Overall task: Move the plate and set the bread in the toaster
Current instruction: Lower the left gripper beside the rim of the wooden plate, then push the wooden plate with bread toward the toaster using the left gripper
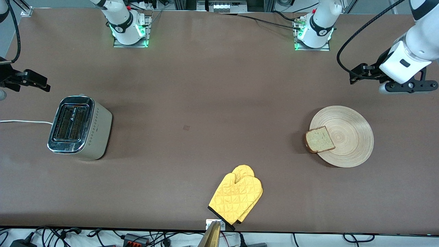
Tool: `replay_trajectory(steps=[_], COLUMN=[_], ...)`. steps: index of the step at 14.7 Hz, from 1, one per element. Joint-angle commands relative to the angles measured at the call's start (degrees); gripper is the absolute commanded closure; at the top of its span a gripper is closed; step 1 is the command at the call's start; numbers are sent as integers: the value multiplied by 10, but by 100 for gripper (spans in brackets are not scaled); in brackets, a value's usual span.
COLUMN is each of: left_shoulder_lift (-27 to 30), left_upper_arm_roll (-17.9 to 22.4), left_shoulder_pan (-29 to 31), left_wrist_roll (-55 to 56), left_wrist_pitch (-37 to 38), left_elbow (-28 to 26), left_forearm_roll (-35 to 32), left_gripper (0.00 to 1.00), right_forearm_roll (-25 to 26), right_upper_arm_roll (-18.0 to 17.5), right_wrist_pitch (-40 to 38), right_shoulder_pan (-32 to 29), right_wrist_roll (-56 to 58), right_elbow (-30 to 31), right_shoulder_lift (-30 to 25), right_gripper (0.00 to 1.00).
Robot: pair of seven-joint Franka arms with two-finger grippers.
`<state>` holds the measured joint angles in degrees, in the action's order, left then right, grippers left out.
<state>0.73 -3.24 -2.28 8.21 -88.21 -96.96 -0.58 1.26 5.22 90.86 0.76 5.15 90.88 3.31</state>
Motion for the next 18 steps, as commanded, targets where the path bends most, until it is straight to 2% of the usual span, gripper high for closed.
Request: replay_trajectory(steps=[1,4,8,11,16,18], left_shoulder_lift=[-35,-70,-149,-211,-342,-394], left_upper_arm_roll=[8,10,10,10,10,10], left_shoulder_pan=[8,69,178,244,356,377], left_wrist_roll=[-6,-40,-143,-277,-425,-484], left_wrist_pitch=[19,11,-21,-59,-69,-70], left_elbow=[35,51,67,66,67,67], left_forearm_roll=[4,17,100,144,293,341], left_gripper=[0,0,0,0,0,2], right_forearm_roll=[1,-2,-2,-3,-3,-3], right_upper_arm_roll=[0,0,-1,-2,-1,-2], right_wrist_pitch=[-6,-2,-1,-2,-7,-7], right_shoulder_pan=[1,1,13,21,30,33], right_wrist_roll=[7,7,7,7,7,6], right_elbow=[-5,-5,-6,-6,-5,-5], right_shoulder_lift=[6,18,29,35,35,35], right_gripper=[0,0,0,0,0,0])
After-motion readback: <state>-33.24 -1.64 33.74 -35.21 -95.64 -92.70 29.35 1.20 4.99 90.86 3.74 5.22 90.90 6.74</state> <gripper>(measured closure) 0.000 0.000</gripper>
